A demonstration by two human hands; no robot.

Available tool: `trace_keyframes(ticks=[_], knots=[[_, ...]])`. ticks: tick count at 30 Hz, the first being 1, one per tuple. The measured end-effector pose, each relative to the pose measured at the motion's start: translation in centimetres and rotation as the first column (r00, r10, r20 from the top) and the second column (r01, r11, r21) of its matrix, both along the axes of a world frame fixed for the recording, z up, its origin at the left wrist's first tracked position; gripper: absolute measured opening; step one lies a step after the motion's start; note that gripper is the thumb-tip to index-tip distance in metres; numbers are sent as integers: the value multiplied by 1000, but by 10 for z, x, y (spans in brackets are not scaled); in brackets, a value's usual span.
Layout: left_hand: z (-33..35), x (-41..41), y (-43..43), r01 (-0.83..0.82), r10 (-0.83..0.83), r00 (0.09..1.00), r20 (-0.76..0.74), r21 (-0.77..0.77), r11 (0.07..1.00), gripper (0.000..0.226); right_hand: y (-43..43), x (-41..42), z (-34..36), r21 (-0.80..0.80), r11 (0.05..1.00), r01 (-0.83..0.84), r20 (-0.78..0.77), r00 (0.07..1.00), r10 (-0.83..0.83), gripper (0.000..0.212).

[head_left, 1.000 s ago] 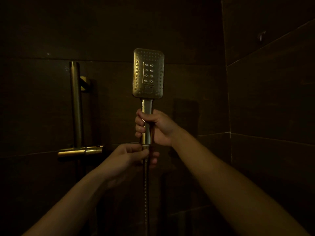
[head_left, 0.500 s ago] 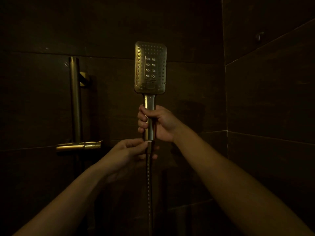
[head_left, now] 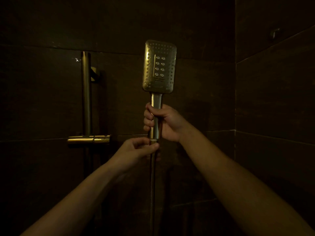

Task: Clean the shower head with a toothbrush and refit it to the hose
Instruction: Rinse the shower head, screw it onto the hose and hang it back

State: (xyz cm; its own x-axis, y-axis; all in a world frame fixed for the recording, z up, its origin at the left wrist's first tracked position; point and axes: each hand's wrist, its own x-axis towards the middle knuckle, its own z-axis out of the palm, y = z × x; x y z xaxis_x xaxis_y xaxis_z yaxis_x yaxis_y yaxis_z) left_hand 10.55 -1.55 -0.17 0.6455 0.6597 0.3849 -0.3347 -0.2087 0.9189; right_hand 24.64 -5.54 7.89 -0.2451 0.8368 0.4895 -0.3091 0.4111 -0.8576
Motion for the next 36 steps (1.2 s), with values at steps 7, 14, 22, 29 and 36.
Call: trace_keyframes(ticks=[7,14,22,29,36], knots=[[-4,4,-9,-140,139,990,15,90,986,31,6,2,-6,0,1000,5,5,1000,-5,4],[-7,1,-10,85,-82,995,56,-66,994,42,9,5,-10,-6,1000,-2,1,1000,2,4],[-12,8,-2,-37,40,997,71,-47,998,40,15,10,-13,-22,1000,-14,-1,1000,14,3],[-15,9,3,-170,170,985,8,71,983,37,16,8,-14,-29,999,-16,16,1000,17,2],[-17,2,6,-58,58,998,-16,34,998,26,20,5,-17,-36,999,-11,22,1000,12,4]])
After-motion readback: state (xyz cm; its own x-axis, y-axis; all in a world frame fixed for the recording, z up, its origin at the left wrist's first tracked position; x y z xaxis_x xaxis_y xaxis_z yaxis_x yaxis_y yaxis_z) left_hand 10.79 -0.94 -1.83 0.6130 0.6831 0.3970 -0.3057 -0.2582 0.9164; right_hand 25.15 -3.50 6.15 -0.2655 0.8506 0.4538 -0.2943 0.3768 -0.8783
